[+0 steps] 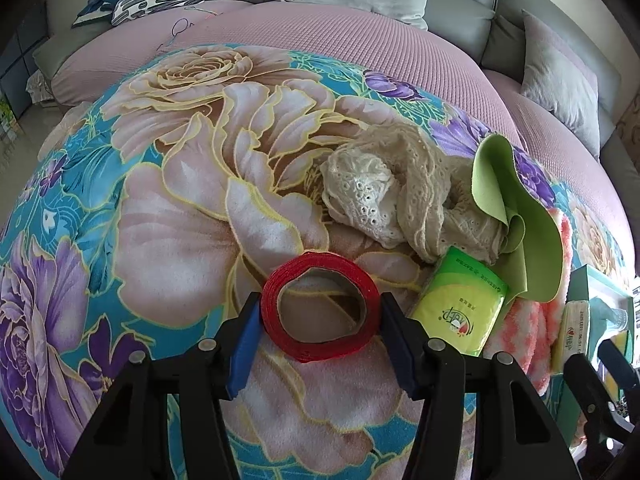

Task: Organize soft objects
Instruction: 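Grasp the green tissue pack with the right tool while the left tool holds the red tape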

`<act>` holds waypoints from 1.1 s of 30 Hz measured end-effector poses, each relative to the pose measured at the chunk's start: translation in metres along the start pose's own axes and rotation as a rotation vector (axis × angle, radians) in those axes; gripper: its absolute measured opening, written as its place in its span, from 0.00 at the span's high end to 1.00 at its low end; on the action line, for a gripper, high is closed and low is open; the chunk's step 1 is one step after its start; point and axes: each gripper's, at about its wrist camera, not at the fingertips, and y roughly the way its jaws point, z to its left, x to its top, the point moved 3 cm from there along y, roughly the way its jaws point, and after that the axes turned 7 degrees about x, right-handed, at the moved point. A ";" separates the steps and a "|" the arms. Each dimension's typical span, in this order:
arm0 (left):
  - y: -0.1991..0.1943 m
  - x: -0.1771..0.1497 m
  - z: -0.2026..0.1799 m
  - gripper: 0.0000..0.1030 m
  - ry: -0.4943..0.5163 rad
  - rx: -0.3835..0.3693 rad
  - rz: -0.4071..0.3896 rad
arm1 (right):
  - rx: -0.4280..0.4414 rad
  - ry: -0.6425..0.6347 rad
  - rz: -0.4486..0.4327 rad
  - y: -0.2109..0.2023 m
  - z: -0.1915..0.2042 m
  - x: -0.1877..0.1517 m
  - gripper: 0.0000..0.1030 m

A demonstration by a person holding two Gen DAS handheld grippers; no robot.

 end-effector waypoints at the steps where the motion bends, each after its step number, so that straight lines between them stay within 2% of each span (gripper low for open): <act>1: -0.001 0.000 0.001 0.43 -0.004 -0.002 0.000 | 0.003 -0.003 0.001 0.000 0.001 0.000 0.15; 5: -0.004 0.000 0.004 0.43 -0.020 0.001 -0.009 | 0.009 -0.013 0.006 0.002 0.004 -0.001 0.18; 10: -0.008 0.001 0.007 0.43 -0.038 -0.001 -0.018 | 0.021 -0.021 0.027 0.008 0.006 -0.003 0.26; 18: -0.007 0.000 0.007 0.43 -0.040 -0.007 -0.012 | 0.013 -0.036 0.060 0.021 0.009 -0.009 0.27; 21: -0.008 0.000 0.007 0.43 -0.043 -0.005 -0.014 | 0.023 -0.025 0.058 0.023 0.007 -0.010 0.34; 33: -0.009 0.000 0.007 0.43 -0.041 -0.008 -0.011 | 0.044 -0.016 0.026 0.016 0.004 -0.009 0.47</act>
